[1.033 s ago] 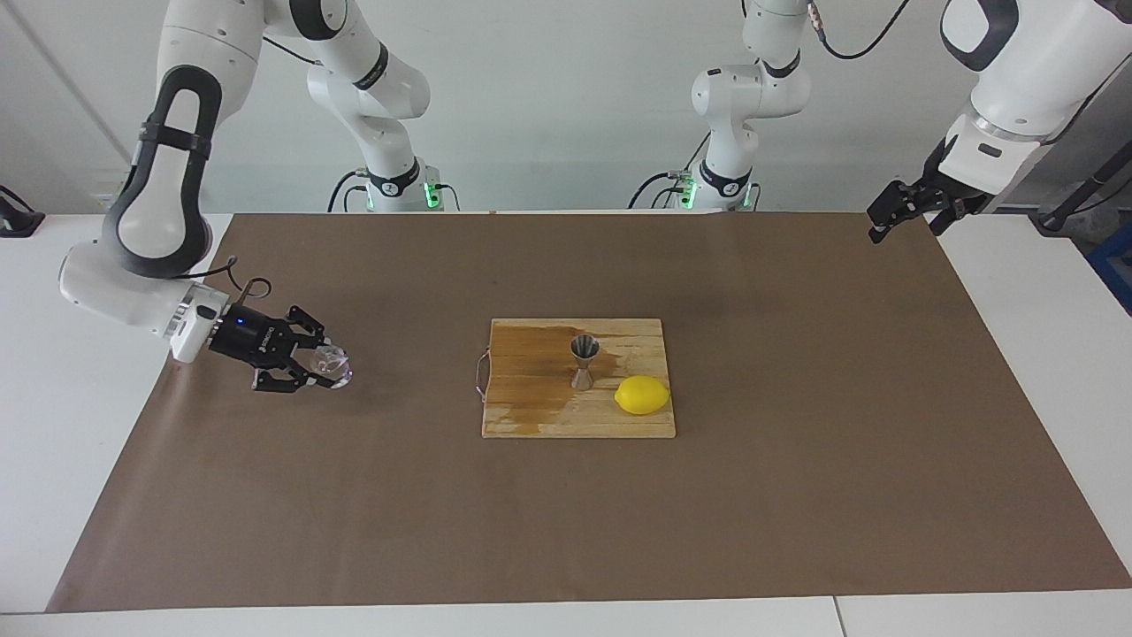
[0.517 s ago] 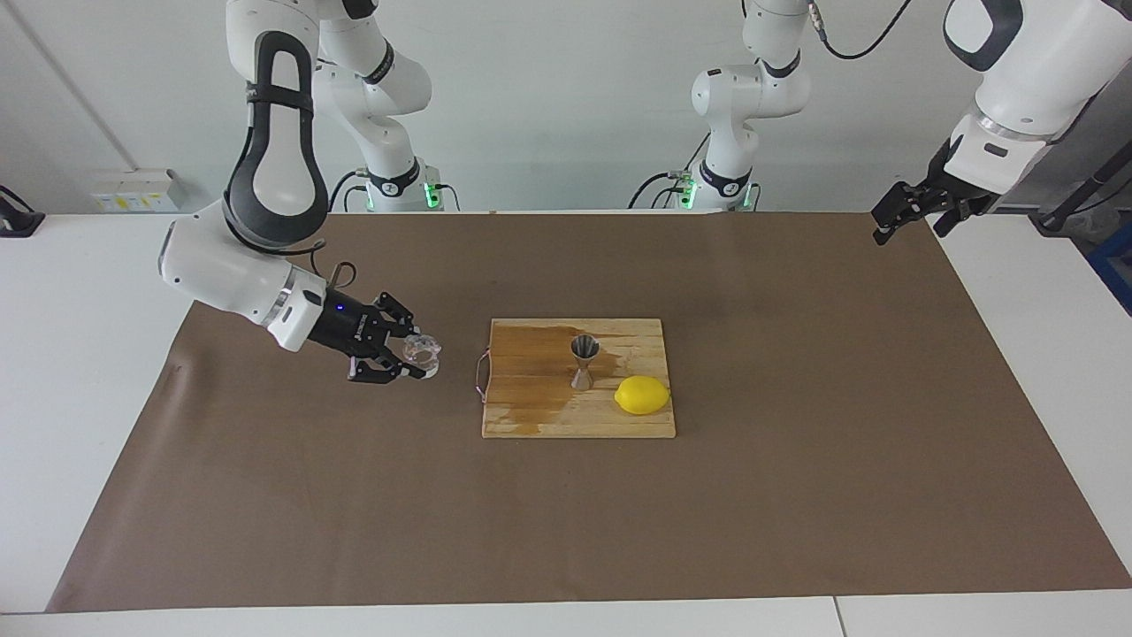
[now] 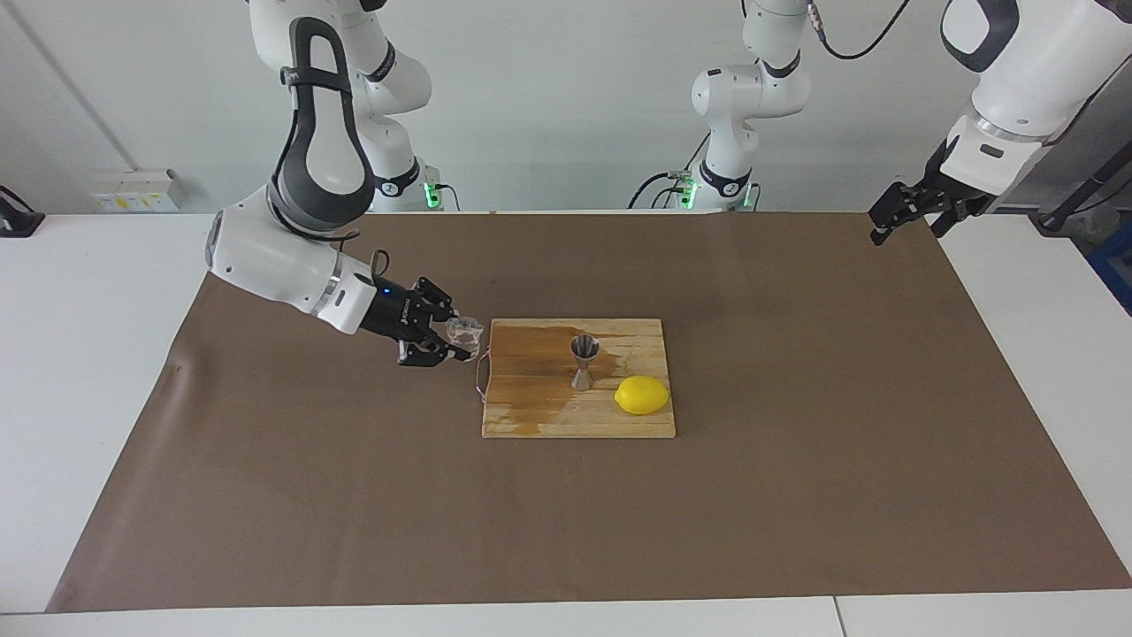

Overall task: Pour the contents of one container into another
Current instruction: 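Lift the clear glass with the right gripper and carry it over the board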

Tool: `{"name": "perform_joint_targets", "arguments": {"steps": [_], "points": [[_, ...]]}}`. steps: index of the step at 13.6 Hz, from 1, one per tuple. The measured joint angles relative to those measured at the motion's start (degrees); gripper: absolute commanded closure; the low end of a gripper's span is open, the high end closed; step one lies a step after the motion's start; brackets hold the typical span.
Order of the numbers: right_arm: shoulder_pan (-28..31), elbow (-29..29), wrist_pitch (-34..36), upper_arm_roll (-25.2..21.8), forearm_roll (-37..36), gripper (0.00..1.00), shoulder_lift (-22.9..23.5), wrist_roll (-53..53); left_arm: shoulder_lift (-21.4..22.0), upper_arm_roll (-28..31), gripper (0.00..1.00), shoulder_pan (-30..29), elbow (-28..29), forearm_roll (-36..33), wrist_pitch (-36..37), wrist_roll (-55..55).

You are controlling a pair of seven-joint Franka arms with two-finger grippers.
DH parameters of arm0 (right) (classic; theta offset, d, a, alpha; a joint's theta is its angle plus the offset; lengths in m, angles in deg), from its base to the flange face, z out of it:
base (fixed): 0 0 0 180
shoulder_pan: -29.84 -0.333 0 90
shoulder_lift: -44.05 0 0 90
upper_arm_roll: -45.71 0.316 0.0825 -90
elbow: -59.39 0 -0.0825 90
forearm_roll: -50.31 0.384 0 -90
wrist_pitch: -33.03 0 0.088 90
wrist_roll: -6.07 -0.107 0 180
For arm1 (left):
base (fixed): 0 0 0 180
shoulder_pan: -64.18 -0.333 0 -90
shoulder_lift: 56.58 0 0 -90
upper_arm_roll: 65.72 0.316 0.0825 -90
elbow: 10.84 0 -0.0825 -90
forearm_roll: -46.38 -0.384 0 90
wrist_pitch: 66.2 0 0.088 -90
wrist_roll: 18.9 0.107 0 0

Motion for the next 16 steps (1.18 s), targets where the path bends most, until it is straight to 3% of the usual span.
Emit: {"name": "perform_joint_targets", "arguments": {"steps": [8, 16], "points": [[-8.2, 0.0, -7.8, 0.0, -0.5, 0.70, 0.5, -3.8, 0.0, 0.1, 0.00, 0.0, 0.0, 0.0, 0.0, 0.0], [-9.8, -3.6, -9.5, 0.0, -6.1, 0.70, 3.5, -10.6, 0.0, 0.1, 0.00, -0.1, 0.0, 0.0, 0.0, 0.0]]}}
